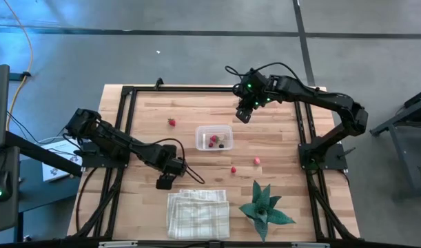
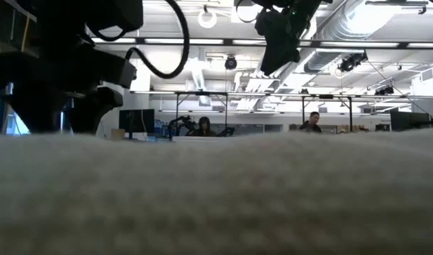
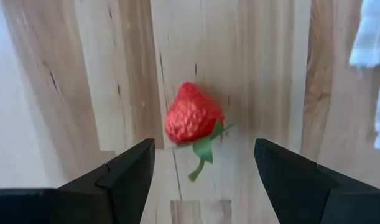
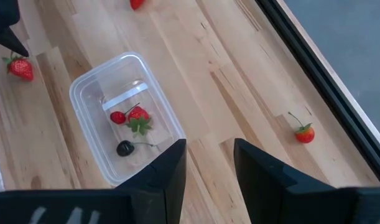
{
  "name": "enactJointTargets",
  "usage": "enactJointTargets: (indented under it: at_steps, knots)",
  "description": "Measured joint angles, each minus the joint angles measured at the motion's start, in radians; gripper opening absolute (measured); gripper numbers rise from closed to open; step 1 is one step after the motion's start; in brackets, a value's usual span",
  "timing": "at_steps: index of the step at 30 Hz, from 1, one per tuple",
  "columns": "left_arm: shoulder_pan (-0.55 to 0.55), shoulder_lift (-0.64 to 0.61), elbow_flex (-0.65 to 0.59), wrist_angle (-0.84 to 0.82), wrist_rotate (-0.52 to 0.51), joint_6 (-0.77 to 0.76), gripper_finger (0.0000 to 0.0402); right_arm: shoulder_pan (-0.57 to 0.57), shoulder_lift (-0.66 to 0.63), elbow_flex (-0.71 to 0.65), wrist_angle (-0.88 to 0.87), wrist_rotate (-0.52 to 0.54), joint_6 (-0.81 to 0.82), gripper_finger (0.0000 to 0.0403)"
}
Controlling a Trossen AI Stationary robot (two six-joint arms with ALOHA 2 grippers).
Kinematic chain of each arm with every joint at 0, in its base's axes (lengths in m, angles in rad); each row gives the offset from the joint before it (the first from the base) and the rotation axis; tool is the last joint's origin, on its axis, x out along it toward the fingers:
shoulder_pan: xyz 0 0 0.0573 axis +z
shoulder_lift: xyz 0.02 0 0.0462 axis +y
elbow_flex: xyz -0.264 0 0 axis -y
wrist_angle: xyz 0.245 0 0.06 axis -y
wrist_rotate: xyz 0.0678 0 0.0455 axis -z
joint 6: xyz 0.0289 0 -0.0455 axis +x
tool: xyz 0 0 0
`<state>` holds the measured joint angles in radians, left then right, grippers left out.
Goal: Pick and placing Produce into tupperware
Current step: Put the bottom red strawberry into the transparent bin
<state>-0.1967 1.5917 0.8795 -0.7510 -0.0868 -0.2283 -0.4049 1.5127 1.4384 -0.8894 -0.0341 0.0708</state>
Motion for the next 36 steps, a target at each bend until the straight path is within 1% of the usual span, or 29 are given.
enactJointTargets:
  at_steps: [19,22,27,32,36]
  knots:
    - [0.000,-0.002,0.001,-0.002,-0.002,-0.015,0.0262,0.000,0.000,0.000,0.003,0.000,-0.001,0.0126]
    - [0.000,-0.002,0.001,-0.007,-0.003,-0.024,0.0248,0.000,0.000,0.000,0.003,0.000,0.000,0.0126]
    - [0.001,-0.002,0.001,-0.010,-0.002,-0.064,0.0211,0.000,0.000,0.000,0.003,0.000,-0.002,0.0126]
    - [0.001,0.004,-0.001,-0.008,0.040,-0.096,0.0172,0.000,0.000,0.000,0.003,0.000,-0.003,0.0126]
    - [0.001,0.012,-0.035,0.000,0.050,-0.121,0.0154,0.000,0.000,0.000,0.003,0.000,-0.008,0.0126]
